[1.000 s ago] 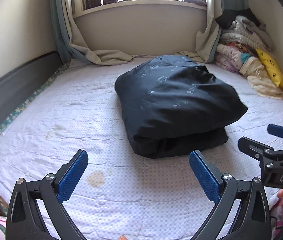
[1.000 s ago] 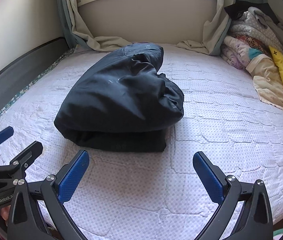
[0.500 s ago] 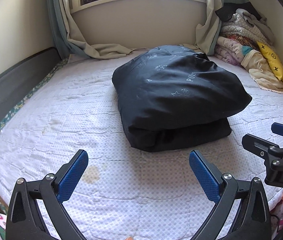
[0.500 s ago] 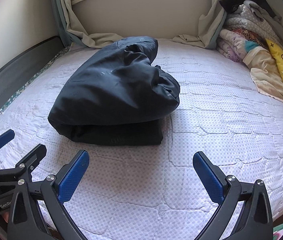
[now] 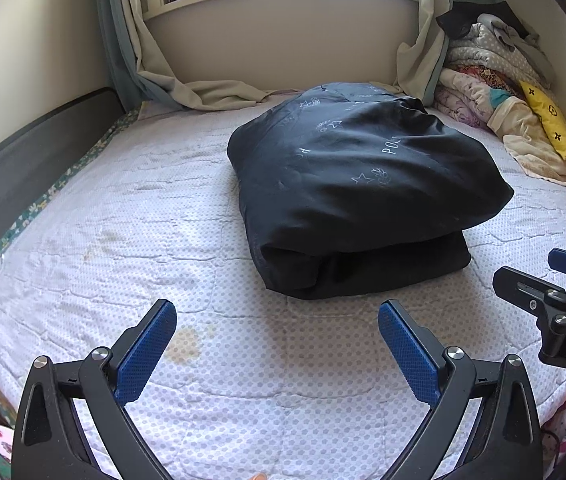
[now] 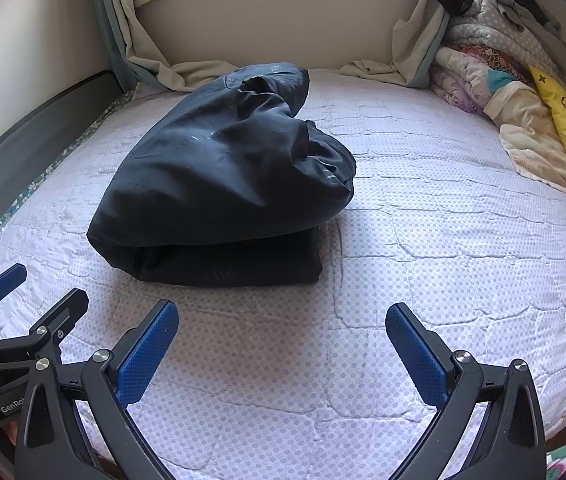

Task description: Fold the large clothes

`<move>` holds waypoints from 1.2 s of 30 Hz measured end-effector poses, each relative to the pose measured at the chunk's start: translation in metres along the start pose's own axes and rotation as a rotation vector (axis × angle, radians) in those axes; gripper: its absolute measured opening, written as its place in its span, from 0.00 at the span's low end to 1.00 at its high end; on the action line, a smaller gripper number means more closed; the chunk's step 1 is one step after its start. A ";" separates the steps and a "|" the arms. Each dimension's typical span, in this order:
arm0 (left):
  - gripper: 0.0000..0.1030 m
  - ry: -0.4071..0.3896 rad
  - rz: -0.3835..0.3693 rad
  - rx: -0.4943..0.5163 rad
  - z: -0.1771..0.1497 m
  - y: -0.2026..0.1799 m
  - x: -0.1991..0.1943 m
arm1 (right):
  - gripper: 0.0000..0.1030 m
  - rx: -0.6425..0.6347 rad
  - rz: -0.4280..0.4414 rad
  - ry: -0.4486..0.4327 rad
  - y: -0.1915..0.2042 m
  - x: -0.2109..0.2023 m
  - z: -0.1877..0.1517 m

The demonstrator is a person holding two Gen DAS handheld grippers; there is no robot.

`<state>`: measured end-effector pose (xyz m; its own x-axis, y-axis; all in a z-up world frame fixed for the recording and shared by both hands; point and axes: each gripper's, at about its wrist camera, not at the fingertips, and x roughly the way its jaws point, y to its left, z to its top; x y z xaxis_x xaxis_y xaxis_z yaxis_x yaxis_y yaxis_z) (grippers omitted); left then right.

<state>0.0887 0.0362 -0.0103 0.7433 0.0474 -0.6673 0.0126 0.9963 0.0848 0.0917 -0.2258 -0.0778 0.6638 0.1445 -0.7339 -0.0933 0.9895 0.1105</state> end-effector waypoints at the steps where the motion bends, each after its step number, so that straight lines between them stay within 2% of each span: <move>1: 0.99 0.000 0.001 -0.001 0.000 0.000 0.000 | 1.00 0.000 -0.001 0.000 0.000 0.000 0.000; 20: 0.99 -0.008 0.012 0.006 0.000 0.000 -0.002 | 1.00 0.001 -0.004 -0.005 -0.002 -0.001 -0.001; 36: 0.99 -0.018 -0.011 -0.019 0.002 0.004 -0.007 | 1.00 -0.003 -0.007 -0.009 -0.001 -0.004 -0.002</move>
<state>0.0845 0.0399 -0.0041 0.7548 0.0357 -0.6549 0.0082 0.9979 0.0639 0.0881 -0.2272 -0.0763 0.6710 0.1380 -0.7285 -0.0910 0.9904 0.1038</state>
